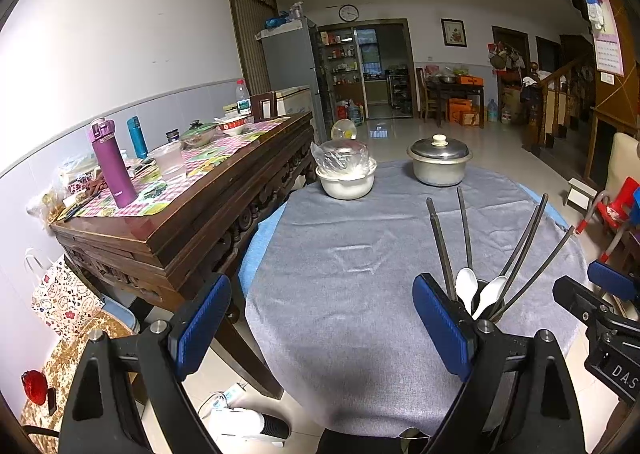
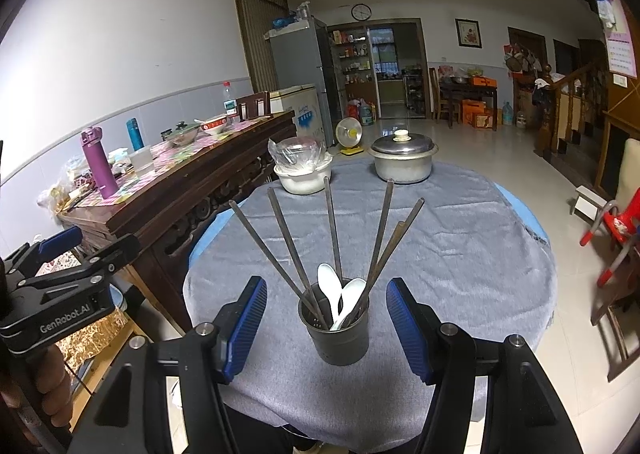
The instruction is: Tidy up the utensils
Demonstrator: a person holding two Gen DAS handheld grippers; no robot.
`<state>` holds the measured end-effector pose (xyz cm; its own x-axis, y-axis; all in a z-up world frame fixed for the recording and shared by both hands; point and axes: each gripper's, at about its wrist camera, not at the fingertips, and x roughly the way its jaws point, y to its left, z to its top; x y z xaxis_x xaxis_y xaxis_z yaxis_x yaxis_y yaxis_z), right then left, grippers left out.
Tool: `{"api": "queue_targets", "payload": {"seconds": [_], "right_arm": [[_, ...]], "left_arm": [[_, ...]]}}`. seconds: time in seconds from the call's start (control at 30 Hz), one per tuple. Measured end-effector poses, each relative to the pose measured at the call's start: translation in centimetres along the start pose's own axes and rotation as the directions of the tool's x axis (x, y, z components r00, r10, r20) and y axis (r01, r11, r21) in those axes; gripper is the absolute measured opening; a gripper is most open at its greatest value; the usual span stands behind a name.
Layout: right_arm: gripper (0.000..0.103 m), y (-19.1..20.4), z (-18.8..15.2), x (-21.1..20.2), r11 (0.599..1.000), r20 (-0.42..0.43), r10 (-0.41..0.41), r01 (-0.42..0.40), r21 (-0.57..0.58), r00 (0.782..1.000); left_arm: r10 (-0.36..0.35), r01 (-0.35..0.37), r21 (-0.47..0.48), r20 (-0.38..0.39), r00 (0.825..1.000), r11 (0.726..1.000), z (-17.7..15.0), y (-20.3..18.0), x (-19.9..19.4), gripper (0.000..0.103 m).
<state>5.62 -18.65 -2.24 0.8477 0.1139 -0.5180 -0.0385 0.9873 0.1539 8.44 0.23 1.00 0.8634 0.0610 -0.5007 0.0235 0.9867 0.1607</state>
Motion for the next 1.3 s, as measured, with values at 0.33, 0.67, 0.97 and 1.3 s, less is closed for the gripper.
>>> {"api": "queue_targets", "payload": {"seconds": [0.33,0.67,0.97,1.3], "right_arm": [[0.066,-0.4,-0.2,0.0,1.000,0.000,-0.003,0.003,0.006,1.000],[0.066,-0.6,-0.2,-0.1,1.000,0.002,-0.005,0.005,0.013,1.000],[0.066,-0.5,-0.1,-0.1,1.000,-0.002,-0.005,0.005,0.006,1.000],[0.066,-4.1,-0.2,1.8,0.996,-0.022,-0.068,0.069,0.051,0.997]], "left_arm": [[-0.009,0.009,0.005,-0.001,1.000,1.000,-0.1,-0.1,-0.2,0.092],[-0.011,0.011,0.005,-0.004,1.000,1.000,-0.1,-0.2,-0.3,0.092],[-0.011,0.011,0.006,-0.006,1.000,1.000,-0.1,-0.2,-0.2,0.092],[-0.083,0.081,-0.045,-0.032,0.996,0.996,-0.5,1.2,3.4,0.092]]}}
